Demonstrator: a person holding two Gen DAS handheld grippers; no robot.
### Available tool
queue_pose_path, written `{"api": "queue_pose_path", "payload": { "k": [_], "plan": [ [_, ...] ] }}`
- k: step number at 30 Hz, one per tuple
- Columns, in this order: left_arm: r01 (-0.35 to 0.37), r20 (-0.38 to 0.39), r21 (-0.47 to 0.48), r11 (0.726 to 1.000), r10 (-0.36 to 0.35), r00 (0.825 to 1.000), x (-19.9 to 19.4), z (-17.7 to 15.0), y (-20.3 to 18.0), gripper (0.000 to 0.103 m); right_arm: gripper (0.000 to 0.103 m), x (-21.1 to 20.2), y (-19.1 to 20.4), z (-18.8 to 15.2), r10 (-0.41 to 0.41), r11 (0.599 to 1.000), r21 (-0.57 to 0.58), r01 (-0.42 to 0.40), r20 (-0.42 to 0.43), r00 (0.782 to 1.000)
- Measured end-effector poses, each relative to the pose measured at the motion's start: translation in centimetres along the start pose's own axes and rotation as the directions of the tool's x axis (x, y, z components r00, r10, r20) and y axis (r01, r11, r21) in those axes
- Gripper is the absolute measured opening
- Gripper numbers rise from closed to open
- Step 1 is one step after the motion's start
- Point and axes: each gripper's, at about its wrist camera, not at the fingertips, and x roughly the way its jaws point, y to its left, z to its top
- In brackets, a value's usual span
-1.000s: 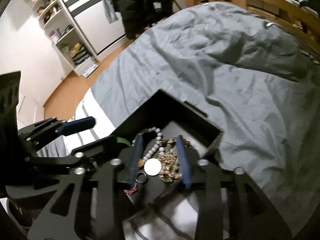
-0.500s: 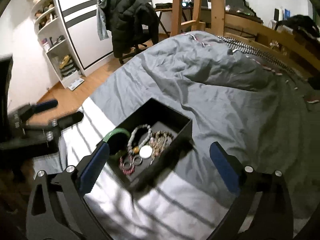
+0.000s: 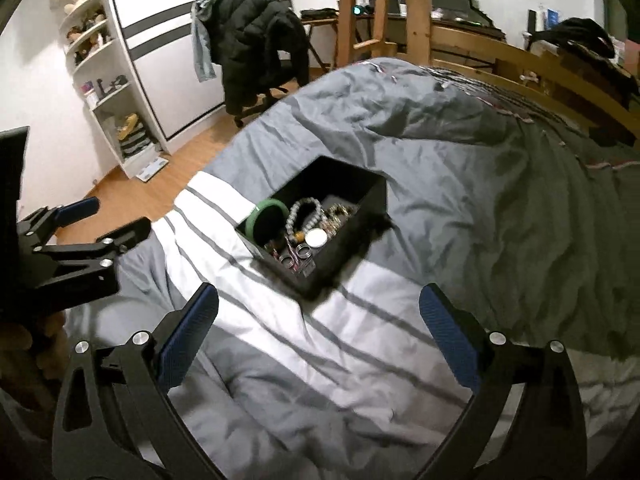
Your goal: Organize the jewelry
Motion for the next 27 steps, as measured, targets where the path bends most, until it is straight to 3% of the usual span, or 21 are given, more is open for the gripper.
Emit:
{"api": "queue_pose_path", "payload": {
  "k": [8, 27],
  "plan": [
    [0.029, 0.01, 0.008, 1.0, -0.029, 1.0, -2.2, -2.4, -1.3, 0.095, 0.099, -1.0, 0.1, -2.3, -0.003, 1.0, 0.012, 0.003, 0.002, 1.0],
    [0.058, -0.03, 0.067, 0.996, -0.056, 0.998, -0.1, -3.4, -2.9, 0.095, 0.099, 0.4, -0.3, -3.1, -0.013, 0.999, 0.03, 0.014, -0.034, 0.999]
  ]
}}
